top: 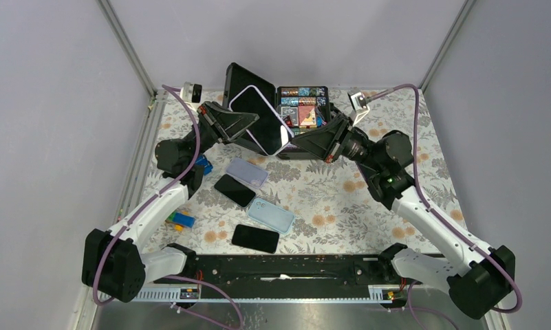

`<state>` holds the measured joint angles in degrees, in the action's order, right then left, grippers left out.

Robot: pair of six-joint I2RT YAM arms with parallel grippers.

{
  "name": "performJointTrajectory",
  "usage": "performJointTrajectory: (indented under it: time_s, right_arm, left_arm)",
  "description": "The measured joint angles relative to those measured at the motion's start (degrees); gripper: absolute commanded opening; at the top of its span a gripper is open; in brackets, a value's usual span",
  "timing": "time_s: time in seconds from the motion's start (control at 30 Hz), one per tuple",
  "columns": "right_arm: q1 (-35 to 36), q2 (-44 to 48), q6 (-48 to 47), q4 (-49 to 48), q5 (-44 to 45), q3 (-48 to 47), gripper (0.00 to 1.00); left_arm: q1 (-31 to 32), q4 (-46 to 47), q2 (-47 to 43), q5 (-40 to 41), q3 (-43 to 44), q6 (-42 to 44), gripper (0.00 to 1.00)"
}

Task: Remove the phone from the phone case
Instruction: Remove the phone case from the phone.

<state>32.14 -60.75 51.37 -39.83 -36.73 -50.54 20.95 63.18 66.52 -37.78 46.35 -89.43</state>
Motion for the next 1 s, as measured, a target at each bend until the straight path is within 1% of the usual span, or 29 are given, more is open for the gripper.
performJointTrajectory:
  time_s: [0.23,0.4,0.6,0.63,0.77,0.87,0.9,0.93,1.0]
  right_arm:
    - [-2.23,-3.32,6.54,-5.79,-2.23,0.76,0.0]
    - [-2.47,-4.0,8.41,-6.99,-2.38,0.92,0.0]
    - [-3.04,-3.19,5.68,-3.54,-1.6,0.92,0.0]
    - [-4.02,-3.23,4.15,-2.47,-0.22,0.98,0.0]
    - [-10.08,-9.49,1.46,3.69,4.24,3.48,0.0]
    - [-10.82,-13.77,1.25,8.39,5.22,6.05,0.0]
    - [-10.8,-14.12,1.16,9.62,5.2,6.84,0.02]
    - [-10.78,-14.05,1.05,9.86,5.11,7.34,0.08]
    - [-10.78,-13.0,0.63,8.46,4.61,7.8,0.29]
  left_arm:
    - [-0.31,-0.83,-0.02,0.66,-0.11,0.11,0.0]
    - [-0.5,-0.72,-0.02,0.74,-0.11,-0.52,0.0]
    - [-0.74,-0.66,0.09,0.92,-0.11,-2.25,0.0]
    - [-0.92,0.37,0.09,0.85,-0.11,-5.6,0.0]
    - [0.66,8.24,-2.51,-1.51,0.07,-11.19,0.0]
    - [0.9,12.15,-4.04,-2.36,0.31,-12.7,0.0]
    - [0.9,12.68,-4.31,-2.4,0.31,-12.7,0.0]
    - [0.9,12.96,-4.35,-2.4,0.31,-12.66,0.0]
    - [0.9,12.72,-4.02,-2.4,0.28,-12.37,0.0]
